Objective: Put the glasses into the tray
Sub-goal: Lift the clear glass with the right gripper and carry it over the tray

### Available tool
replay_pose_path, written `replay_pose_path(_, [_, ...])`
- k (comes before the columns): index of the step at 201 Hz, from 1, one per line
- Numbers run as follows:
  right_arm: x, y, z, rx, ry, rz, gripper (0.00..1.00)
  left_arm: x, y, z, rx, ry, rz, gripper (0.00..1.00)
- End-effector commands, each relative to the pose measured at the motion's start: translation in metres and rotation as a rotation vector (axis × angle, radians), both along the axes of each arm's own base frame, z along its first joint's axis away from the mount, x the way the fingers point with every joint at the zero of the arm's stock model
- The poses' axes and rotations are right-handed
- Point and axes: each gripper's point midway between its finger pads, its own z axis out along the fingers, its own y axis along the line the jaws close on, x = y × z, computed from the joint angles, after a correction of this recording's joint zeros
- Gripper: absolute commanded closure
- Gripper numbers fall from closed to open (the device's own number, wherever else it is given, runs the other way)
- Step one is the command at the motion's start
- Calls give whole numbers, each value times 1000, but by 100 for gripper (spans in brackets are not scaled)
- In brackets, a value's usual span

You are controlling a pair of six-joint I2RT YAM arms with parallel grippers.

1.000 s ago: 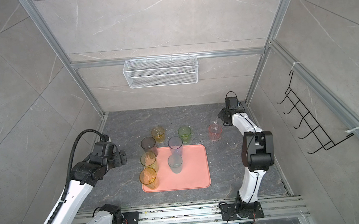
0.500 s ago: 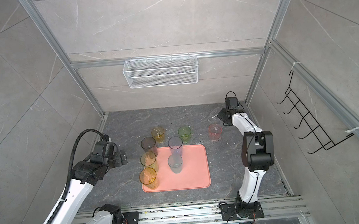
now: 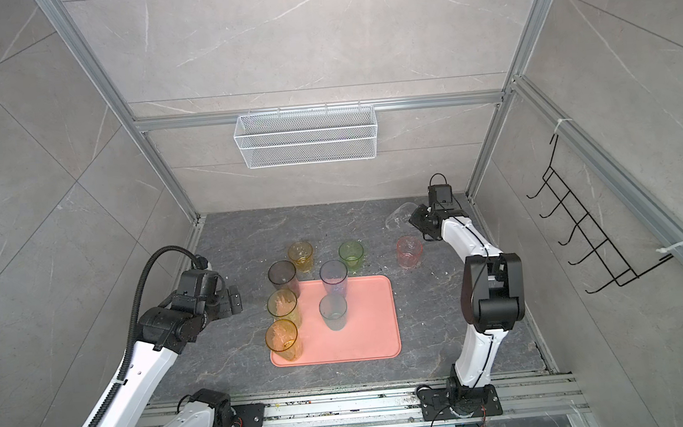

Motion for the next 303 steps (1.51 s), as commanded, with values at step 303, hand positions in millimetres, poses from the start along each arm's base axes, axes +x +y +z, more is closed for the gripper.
replay_pose_path(303, [-274,79,111,-347,189,558,100,-2,8,18,36,-73,-5,5])
